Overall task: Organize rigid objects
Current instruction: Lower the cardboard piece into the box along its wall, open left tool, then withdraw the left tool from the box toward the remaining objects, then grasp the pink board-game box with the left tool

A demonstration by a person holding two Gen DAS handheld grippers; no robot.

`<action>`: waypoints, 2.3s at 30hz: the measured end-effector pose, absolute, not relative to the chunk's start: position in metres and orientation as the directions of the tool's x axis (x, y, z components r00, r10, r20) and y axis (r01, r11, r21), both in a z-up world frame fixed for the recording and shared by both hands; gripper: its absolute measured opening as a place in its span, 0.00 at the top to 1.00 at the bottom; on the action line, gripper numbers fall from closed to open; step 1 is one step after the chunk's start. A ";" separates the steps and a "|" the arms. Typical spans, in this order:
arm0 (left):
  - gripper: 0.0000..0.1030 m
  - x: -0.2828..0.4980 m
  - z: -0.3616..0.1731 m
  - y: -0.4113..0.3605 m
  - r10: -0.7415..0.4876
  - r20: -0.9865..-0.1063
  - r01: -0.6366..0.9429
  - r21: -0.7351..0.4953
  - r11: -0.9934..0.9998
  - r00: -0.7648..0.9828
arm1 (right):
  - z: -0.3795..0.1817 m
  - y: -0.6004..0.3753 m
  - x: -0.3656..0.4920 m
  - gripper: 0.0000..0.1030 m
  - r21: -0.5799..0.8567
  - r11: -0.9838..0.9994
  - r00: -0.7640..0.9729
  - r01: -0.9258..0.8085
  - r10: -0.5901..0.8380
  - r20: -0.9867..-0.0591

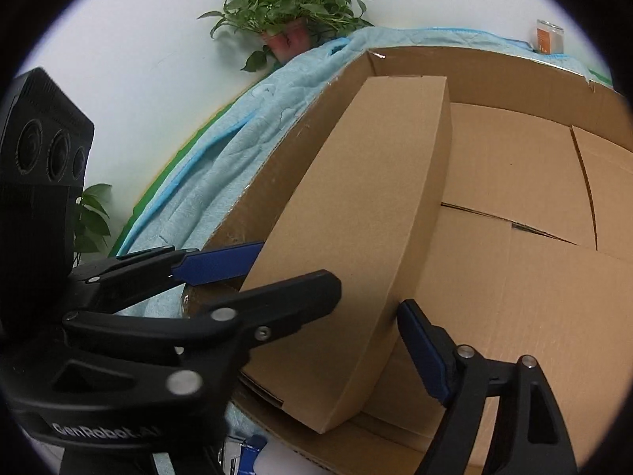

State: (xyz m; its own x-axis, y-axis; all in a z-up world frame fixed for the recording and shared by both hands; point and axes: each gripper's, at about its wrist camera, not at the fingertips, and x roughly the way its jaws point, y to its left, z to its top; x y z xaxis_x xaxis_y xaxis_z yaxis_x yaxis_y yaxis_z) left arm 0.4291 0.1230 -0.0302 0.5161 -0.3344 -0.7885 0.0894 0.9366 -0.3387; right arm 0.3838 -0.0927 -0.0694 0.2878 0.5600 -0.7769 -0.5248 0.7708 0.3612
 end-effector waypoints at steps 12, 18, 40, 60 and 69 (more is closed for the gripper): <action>0.48 0.394 -0.026 0.124 -0.291 -0.784 0.045 -0.320 0.946 0.549 | -0.069 -0.088 0.388 0.26 0.342 0.737 0.282 -0.583 0.578 -0.766; 0.46 0.396 -0.019 0.132 -0.328 -0.786 0.068 -0.345 0.936 0.525 | -0.068 -0.084 0.393 0.18 0.364 0.755 0.283 -0.546 0.575 -0.768; 0.32 0.310 0.033 0.148 -0.225 -0.671 0.097 -0.223 0.970 0.706 | -0.059 -0.104 0.367 0.35 0.406 0.759 0.289 -0.509 0.595 -0.750; 0.01 0.117 0.046 0.000 -0.223 -0.626 0.118 -0.206 0.971 0.747 | -0.029 -0.245 0.162 0.12 0.123 0.944 0.666 -0.306 0.304 -0.682; 0.01 0.121 0.010 -0.002 -0.266 -0.691 0.093 -0.277 0.956 0.672 | -0.039 -0.255 0.138 0.12 0.150 0.909 0.611 -0.388 0.376 -0.697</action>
